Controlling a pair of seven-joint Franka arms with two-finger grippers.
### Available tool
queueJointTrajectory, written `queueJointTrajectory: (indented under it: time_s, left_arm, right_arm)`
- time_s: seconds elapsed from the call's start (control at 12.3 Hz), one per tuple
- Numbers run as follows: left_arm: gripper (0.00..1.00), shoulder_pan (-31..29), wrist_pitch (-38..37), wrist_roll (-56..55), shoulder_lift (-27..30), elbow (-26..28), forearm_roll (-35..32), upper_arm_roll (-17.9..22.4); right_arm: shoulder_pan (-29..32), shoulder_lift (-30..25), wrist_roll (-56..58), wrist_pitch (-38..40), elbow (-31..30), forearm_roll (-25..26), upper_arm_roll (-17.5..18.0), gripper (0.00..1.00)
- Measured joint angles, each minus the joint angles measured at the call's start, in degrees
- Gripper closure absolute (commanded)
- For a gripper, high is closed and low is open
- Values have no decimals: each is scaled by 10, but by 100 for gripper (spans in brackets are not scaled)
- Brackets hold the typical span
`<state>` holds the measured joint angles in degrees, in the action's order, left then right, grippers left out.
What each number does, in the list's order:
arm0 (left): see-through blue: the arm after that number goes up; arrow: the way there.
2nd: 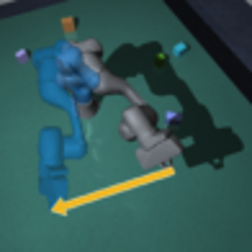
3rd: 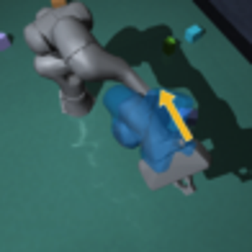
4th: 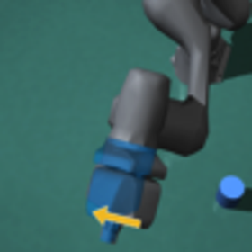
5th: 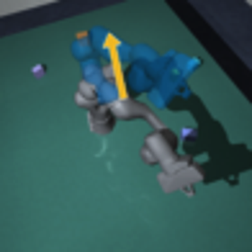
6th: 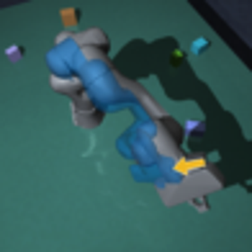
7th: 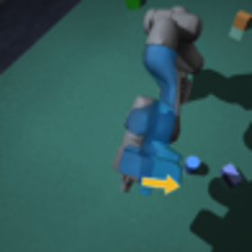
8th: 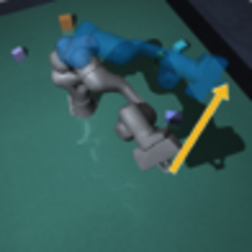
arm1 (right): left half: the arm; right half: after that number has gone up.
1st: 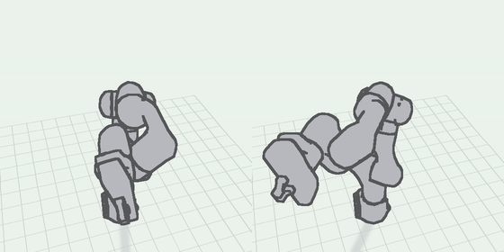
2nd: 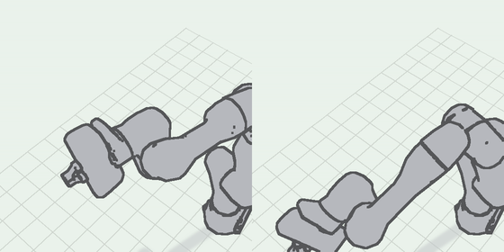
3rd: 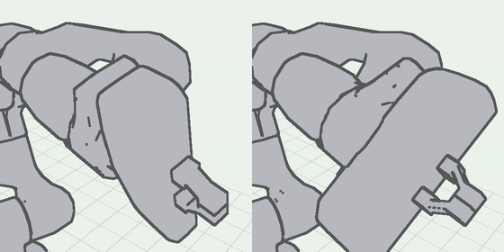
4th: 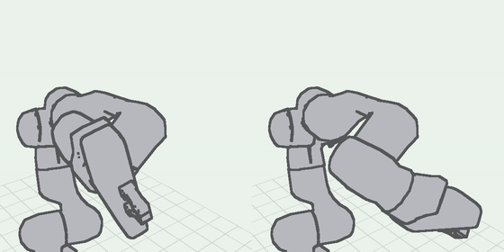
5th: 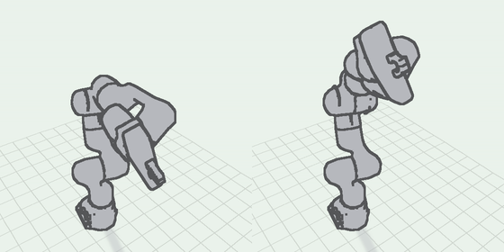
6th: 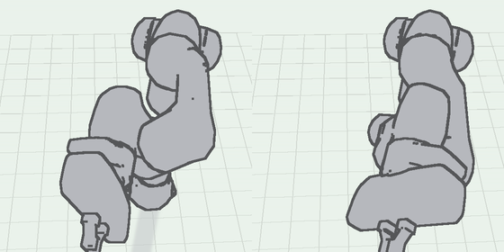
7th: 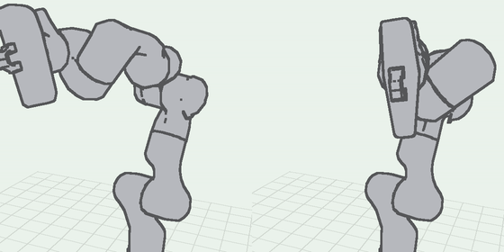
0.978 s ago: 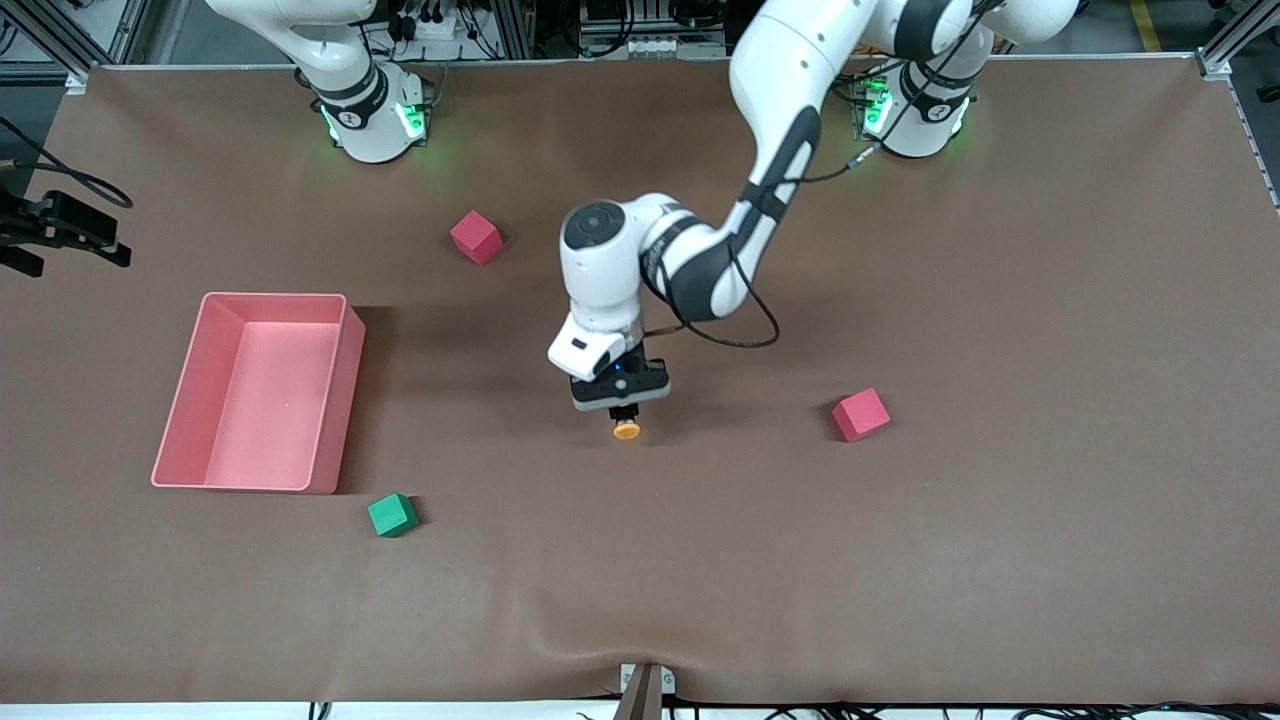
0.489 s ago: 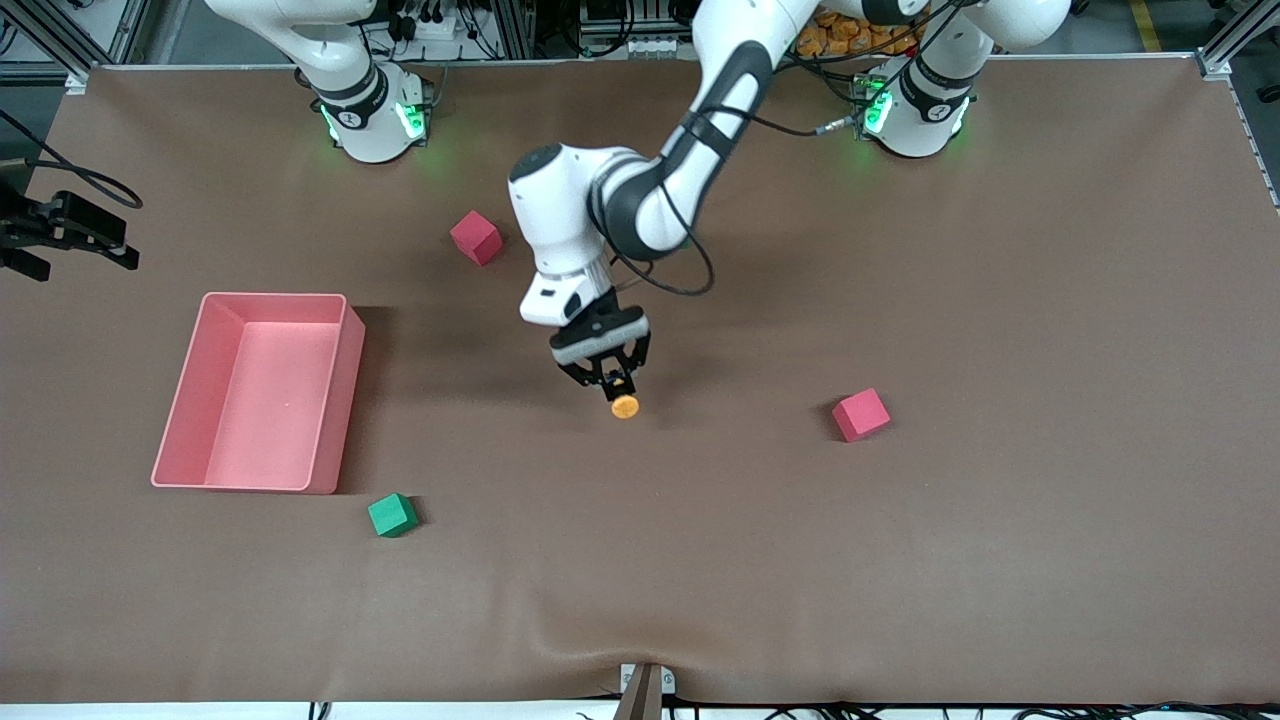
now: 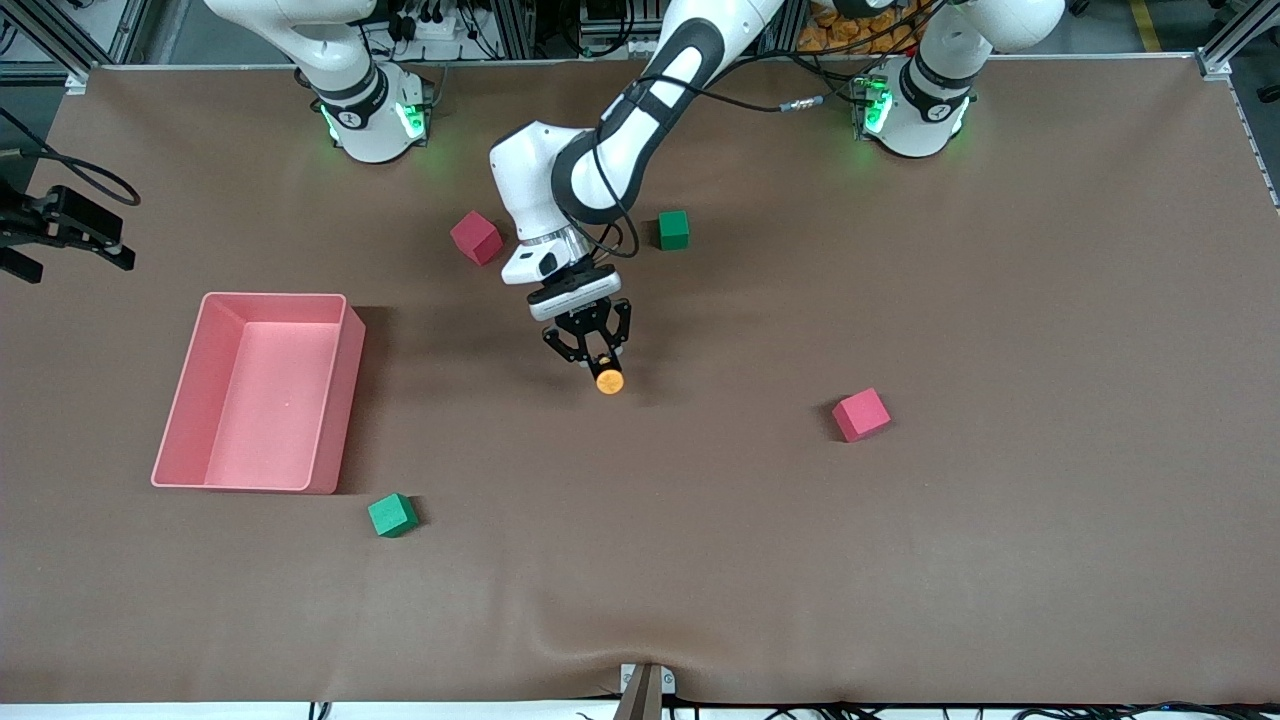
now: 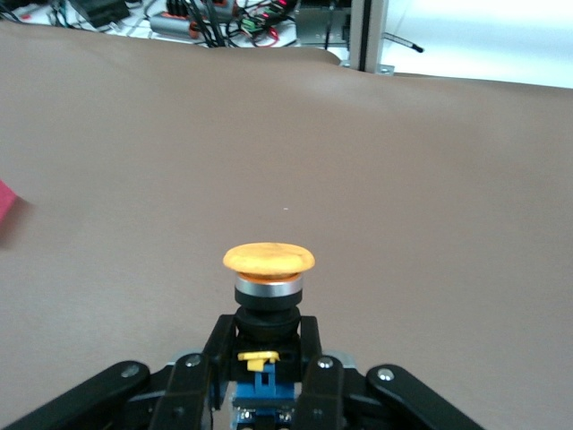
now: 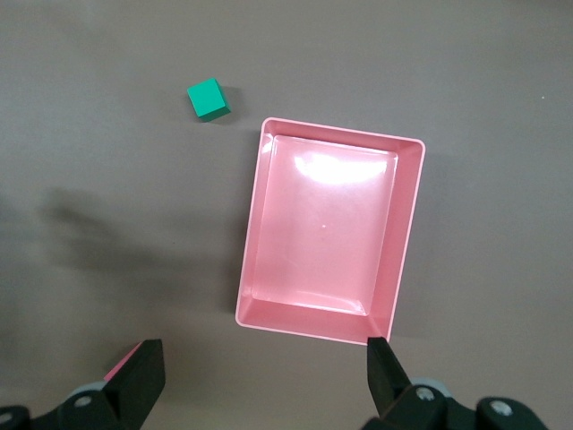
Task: Place and upright button with both arms
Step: 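Lower the button upright onto the table with the left gripper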
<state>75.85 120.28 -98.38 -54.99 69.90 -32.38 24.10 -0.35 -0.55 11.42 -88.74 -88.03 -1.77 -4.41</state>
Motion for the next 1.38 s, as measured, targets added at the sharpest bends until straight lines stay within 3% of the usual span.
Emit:
queueJointTrajectory:
  time_s: [0.33, 0.57, 0.81, 1.38]
  left_arm:
    - [100, 8, -72, -140, -17, 6, -94, -2]
    - [100, 19, -107, -245, -51, 11, -185, -35]
    - [100, 31, -167, -266, -69, 10, -252, -48]
    - [100, 33, -193, -311, -94, 10, -267, -50]
  right_arm:
    - [0, 0, -32, 18, 0, 4, -5, 0]
    - [-2, 0, -115, 31, -1, 4, -5, 0]
    - [-2, 0, -122, 39, -1, 4, -6, 0]
    - [-2, 0, -122, 40, -2, 4, -6, 0]
